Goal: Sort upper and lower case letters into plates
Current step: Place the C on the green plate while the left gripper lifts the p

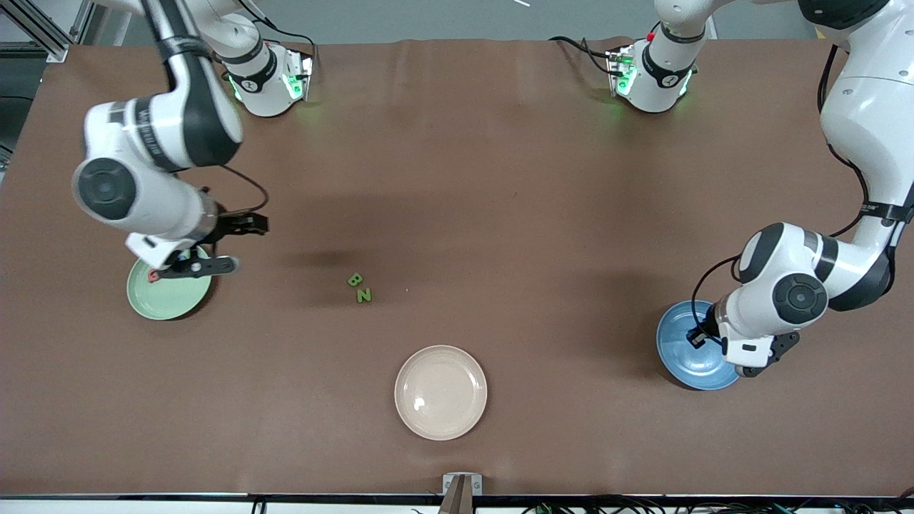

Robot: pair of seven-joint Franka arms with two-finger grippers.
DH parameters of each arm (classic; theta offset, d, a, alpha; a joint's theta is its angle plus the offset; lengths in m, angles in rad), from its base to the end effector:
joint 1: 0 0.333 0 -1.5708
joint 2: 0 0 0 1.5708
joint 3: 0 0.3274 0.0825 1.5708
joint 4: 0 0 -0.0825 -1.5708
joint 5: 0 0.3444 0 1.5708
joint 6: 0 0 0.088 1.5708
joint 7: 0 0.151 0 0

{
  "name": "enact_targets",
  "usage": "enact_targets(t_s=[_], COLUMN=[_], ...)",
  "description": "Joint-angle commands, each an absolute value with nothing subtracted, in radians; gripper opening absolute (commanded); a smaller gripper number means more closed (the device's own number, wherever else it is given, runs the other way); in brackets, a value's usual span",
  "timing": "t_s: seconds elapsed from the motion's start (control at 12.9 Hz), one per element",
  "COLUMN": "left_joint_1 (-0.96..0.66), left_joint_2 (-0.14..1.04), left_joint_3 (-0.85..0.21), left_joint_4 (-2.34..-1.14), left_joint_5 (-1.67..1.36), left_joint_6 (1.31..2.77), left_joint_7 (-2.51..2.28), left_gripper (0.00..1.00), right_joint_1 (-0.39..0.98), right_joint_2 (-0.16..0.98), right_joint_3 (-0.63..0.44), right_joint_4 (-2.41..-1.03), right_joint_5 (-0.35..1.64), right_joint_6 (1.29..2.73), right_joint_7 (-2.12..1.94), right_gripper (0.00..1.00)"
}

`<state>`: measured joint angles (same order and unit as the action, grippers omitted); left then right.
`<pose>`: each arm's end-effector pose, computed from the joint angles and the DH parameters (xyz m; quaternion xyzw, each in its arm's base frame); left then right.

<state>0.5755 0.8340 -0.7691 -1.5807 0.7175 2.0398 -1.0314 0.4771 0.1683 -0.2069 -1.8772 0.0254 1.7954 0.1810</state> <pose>0.6568 0.0039 0.2196 -0.9529 -0.2980 0.0208 0.0523 0.5069 0.1474 0.3916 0.9916 0.0392 -0.1186 0.0327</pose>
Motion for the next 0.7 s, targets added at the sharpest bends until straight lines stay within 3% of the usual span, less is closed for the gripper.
enact_targets(t_s=[0.0,0.08,0.31,0.62], left_joint_1=[0.595,0.597,0.597,0.601], left_joint_2=[0.844,0.838,0.804,0.651], left_joint_3=[-0.769,-0.769,-0.785,-0.870], left_joint_4=[-1.586,-1.586,-1.589,-1.577], left_joint_5=[0.733,0.733,0.732,0.715], left_joint_6=[2.046,2.046,2.033,1.915], left_joint_7=[-0.988,-0.986,-0.970,-0.852], left_gripper=[0.73,1.00,1.00,1.00], right_joint_1=[0.601,0.623,0.667,0.719], right_joint_2=[0.179,0.202,0.271,0.373], right_joint_3=[-0.216,-0.216,-0.216,-0.216], right_joint_4=[-1.896,-1.899,-1.928,-1.930], right_joint_5=[0.015,0.026,0.028,0.025], right_joint_6=[1.856,1.893,2.031,2.158], right_joint_7=[0.328,0.350,0.348,0.249], right_gripper=[1.00,1.00,1.00,1.00])
